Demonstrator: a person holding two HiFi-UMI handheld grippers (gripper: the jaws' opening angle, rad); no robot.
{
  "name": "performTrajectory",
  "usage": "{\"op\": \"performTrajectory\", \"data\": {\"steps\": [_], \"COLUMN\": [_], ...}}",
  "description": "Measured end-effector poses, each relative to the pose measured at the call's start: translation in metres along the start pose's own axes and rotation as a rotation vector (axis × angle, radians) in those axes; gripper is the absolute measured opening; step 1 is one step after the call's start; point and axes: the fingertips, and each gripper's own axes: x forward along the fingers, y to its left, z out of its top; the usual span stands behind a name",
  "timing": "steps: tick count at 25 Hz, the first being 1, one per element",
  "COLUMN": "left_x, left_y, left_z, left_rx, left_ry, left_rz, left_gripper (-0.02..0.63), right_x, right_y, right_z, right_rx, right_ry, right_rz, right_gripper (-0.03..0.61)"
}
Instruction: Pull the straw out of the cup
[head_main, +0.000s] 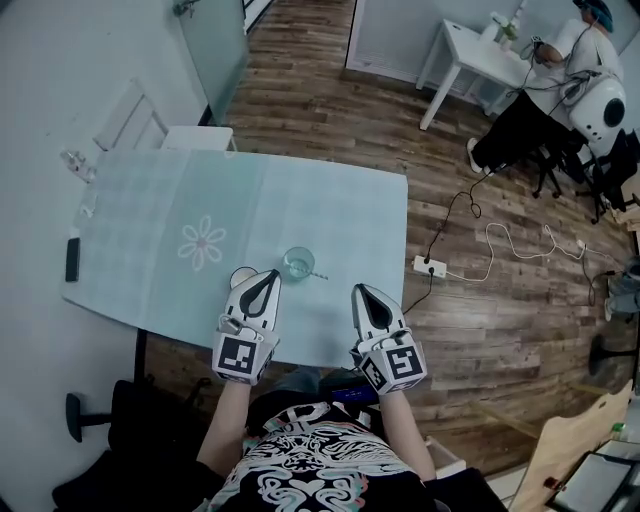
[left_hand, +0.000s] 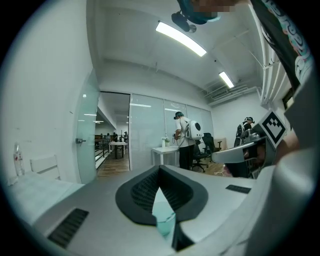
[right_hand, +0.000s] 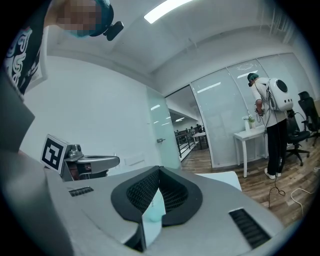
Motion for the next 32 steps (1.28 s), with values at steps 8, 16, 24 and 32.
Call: {"op": "performTrajectory", "data": {"steps": [8,16,24,32], "left_x": [0.02,0.022,0.033,0.05], "left_y": [-0.005,-0.023,-0.048,-0.066], "left_z": [-0.005,-0.02,-0.038,-0.063], "left_rx": [-0.002,0.058,0.069,0.207], "left_ry": [0.011,0.091,0.108,0.19], "left_rz": [-0.021,0.019,-0.007,-0.108], "left_gripper": [-0.002,0.014,0.06,0.117], "right_x": [0.019,0.034,0.038,0.049], "right_y": [-0.012,-0.016,-0.02,-0.021], "right_z": [-0.009,-0.013,-0.019,-0.029], "right_rx": [0.004,0.002,-0.008,-0.017], "right_ry": [0.052,0.087,0.123,0.143], "right_rz": [0.043,0.14,0.207,0.271], "right_gripper": [0.025,0.025,0.025,0.025]}}
